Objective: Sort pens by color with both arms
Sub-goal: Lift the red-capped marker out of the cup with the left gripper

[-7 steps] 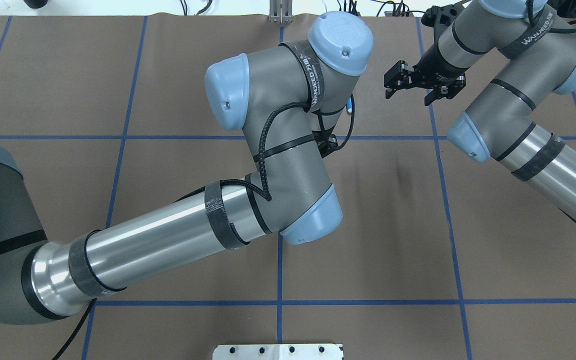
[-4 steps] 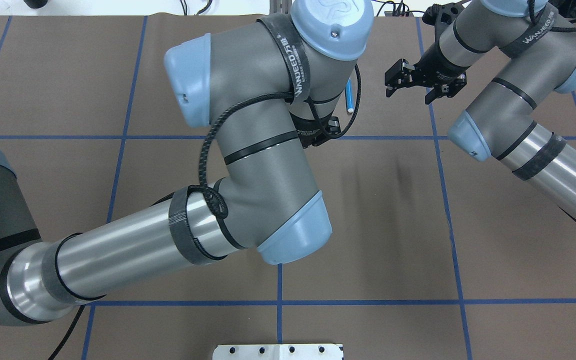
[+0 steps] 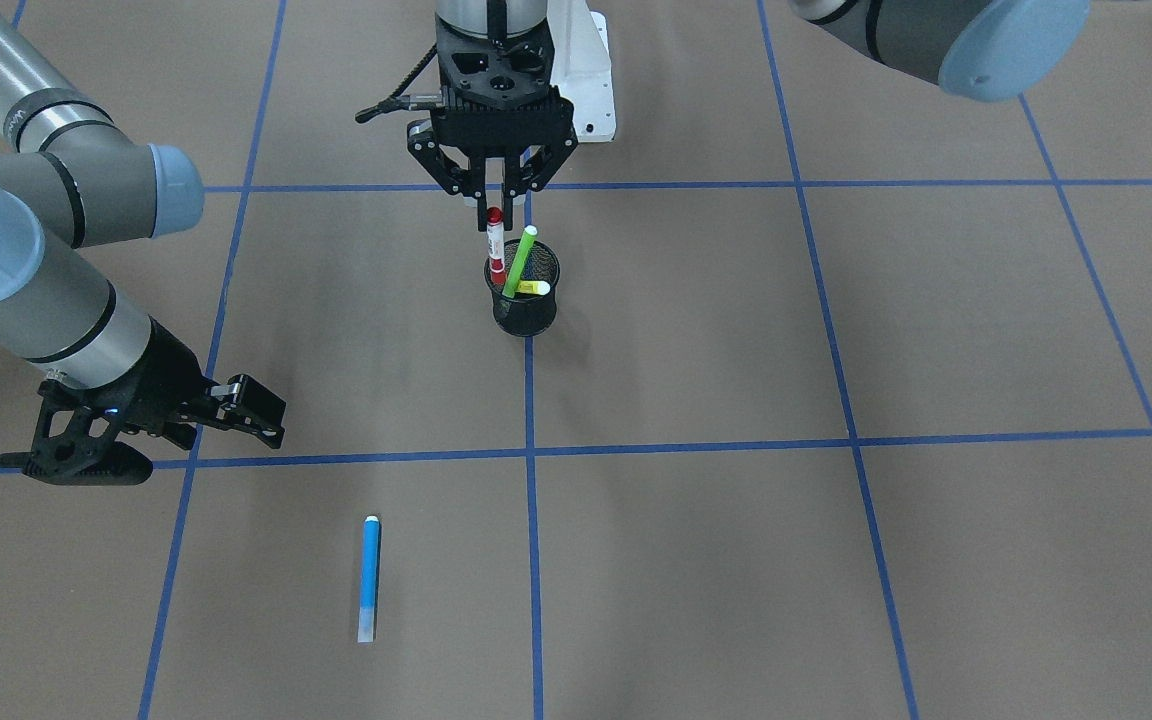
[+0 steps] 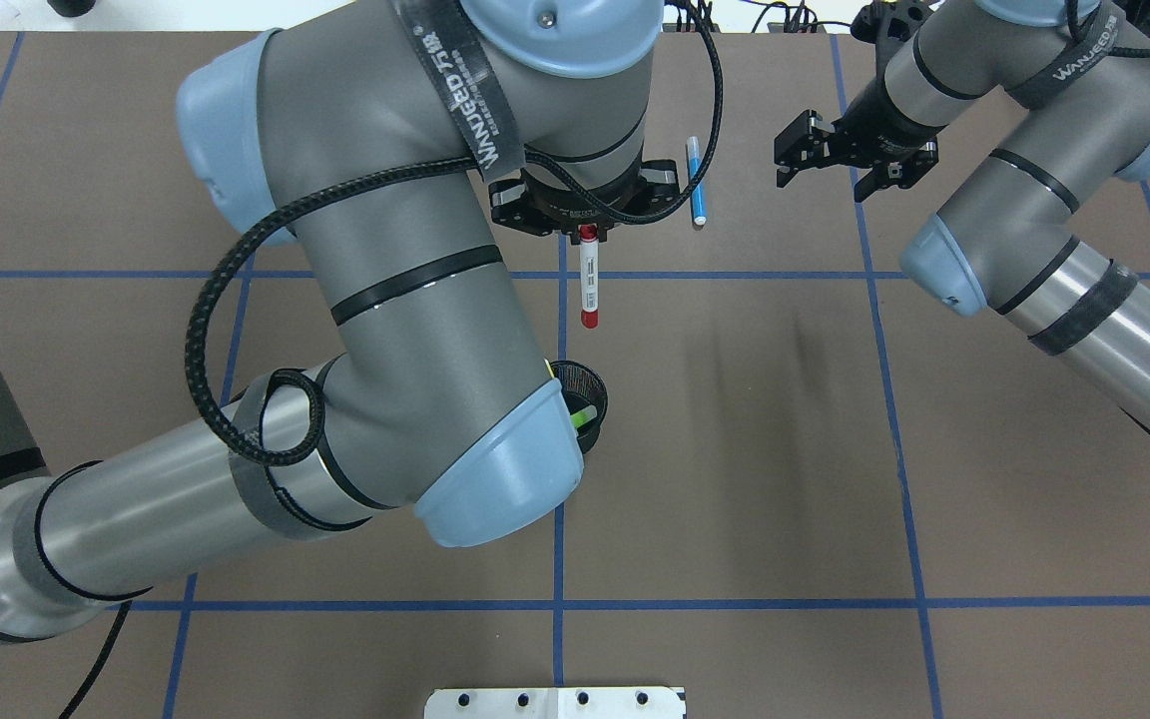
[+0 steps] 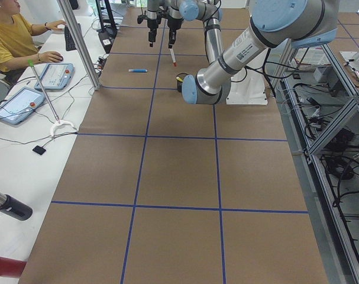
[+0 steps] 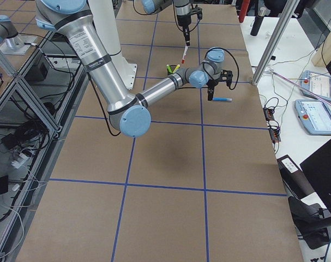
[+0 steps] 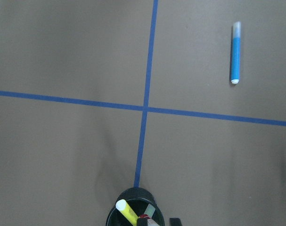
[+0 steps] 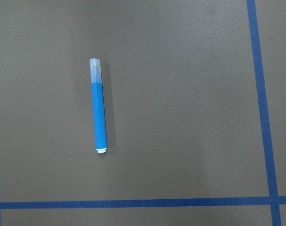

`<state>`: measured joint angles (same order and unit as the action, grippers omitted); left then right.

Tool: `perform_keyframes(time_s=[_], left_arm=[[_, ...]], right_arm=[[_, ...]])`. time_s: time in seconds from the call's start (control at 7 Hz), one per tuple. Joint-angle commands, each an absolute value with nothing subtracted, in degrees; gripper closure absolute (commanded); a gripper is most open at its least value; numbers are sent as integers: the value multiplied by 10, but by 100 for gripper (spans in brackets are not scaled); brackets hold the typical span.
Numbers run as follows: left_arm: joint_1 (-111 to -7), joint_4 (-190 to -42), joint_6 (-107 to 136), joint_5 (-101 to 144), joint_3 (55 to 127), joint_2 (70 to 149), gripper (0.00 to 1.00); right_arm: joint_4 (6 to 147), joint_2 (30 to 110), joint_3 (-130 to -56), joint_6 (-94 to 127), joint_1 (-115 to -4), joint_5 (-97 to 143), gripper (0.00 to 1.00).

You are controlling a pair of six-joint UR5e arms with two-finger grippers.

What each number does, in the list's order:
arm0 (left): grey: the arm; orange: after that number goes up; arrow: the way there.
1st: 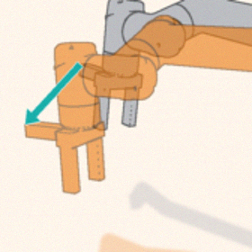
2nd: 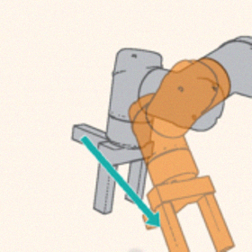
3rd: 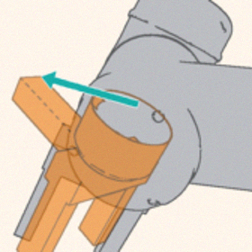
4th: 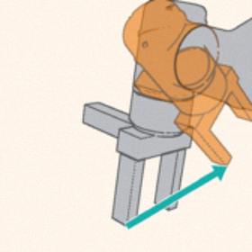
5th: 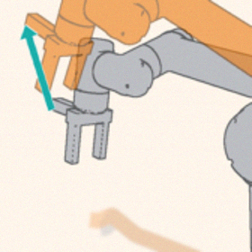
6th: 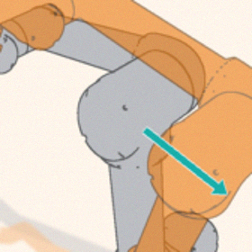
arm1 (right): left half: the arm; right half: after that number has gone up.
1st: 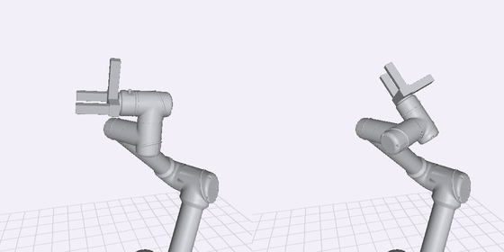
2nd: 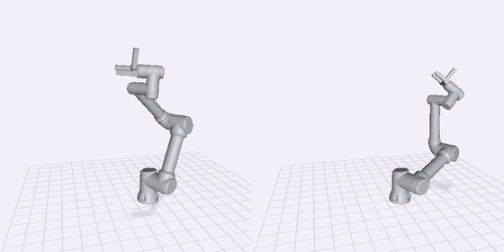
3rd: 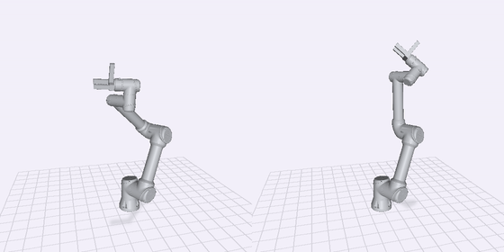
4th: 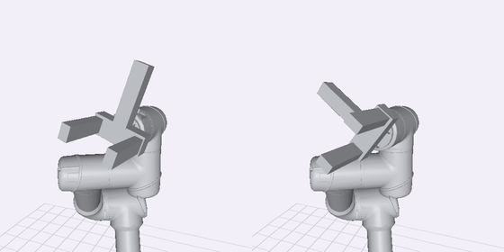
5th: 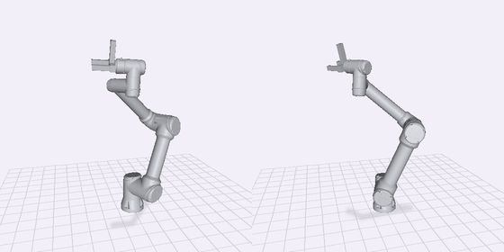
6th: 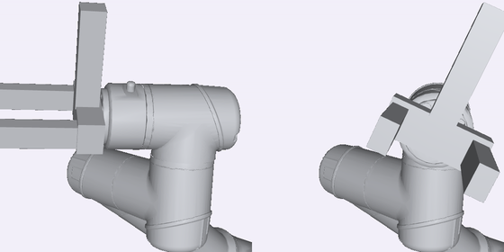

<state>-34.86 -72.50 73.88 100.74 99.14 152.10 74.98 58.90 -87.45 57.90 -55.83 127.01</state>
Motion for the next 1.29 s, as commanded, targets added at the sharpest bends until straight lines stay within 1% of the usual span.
perform_keyframes(time_s=[0.0, 0.14, 0.57, 0.86, 1.0, 1.14], left_arm=[[-356, -904, 774, 949, 986, 1470, 100], [-355, -982, 800, 910, 952, 1464, 100], [-354, -1189, 817, 792, 803, 1466, 100], [-354, -1276, 817, 725, 684, 1502, 100], [-354, -1308, 818, 694, 604, 1540, 100], [-354, -1338, 818, 682, 539, 1562, 100]], right_arm=[[750, 593, -875, 574, -565, 1272, 1], [750, 599, -879, 559, -570, 1275, 1], [752, 626, -881, 505, -588, 1284, 0], [753, 642, -884, 473, -615, 1323, 0], [753, 645, -884, 473, -618, 1325, 0], [753, 646, -883, 473, -618, 1326, 0]])
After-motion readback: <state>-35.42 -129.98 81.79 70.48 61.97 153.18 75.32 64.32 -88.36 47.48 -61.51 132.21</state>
